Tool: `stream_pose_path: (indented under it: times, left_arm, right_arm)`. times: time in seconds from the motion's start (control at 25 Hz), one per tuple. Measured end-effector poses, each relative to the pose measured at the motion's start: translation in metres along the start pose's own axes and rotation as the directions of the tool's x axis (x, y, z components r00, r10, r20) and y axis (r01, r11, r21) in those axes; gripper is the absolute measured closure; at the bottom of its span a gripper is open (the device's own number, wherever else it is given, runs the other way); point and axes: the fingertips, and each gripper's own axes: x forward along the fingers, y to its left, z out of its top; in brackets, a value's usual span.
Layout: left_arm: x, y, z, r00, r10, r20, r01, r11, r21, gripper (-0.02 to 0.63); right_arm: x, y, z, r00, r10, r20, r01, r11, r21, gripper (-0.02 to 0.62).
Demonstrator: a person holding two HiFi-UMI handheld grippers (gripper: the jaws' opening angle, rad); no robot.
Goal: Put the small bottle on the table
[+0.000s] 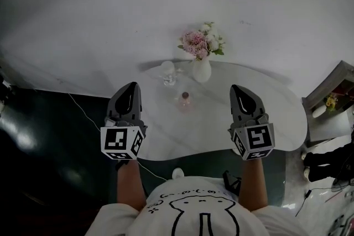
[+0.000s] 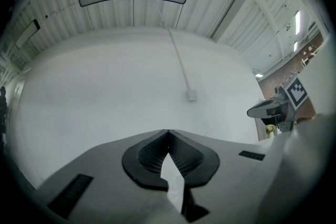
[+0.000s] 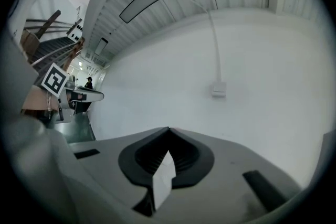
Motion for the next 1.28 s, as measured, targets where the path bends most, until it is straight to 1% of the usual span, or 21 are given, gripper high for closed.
stream_pose_path:
  times: [0.08,0.2,0.32,0.56,0.84,1.28]
  left_arm:
    - [0.002,0.002,0.004,1.000,0.001,0.011,-0.001,1.000,0.000,0.603]
    - [0.006,0.002,0.009,1.000,-0.003,0.027,0.003,1.000,0.007,0.601]
    - [0.007,0.004,0.008,1.000,-0.001,0.025,0.001,1.000,0.018,0.603]
    - [0.004,0.013,0.010,0.999,0.019,0.027,-0.019,1.000,0.012,0.603]
    - [-0.001,0.012,0.012,1.000,0.011,0.025,-0.011,1.000,0.020,0.601]
    - [-0.011,0.017,0.014,1.000,0.013,0.024,-0.014,1.000,0.024,0.603]
  right_arm:
    - [-0.003,-0.002,0.006,1.000,-0.006,0.018,0.006,1.000,0.003,0.601]
    - [-0.005,-0.009,0.016,0.998,-0.035,0.045,0.035,0.999,-0.017,0.601]
    - [-0.006,-0.017,0.019,0.997,-0.052,0.061,0.053,0.998,-0.017,0.601]
    - [-0.004,-0.013,0.021,0.998,-0.036,0.052,0.039,0.998,-0.042,0.601]
    - [-0.004,-0.005,0.020,0.999,-0.014,0.033,0.017,0.997,-0.077,0.601]
    - [-0.012,-0.006,0.018,0.999,-0.032,0.023,0.034,0.997,-0.074,0.601]
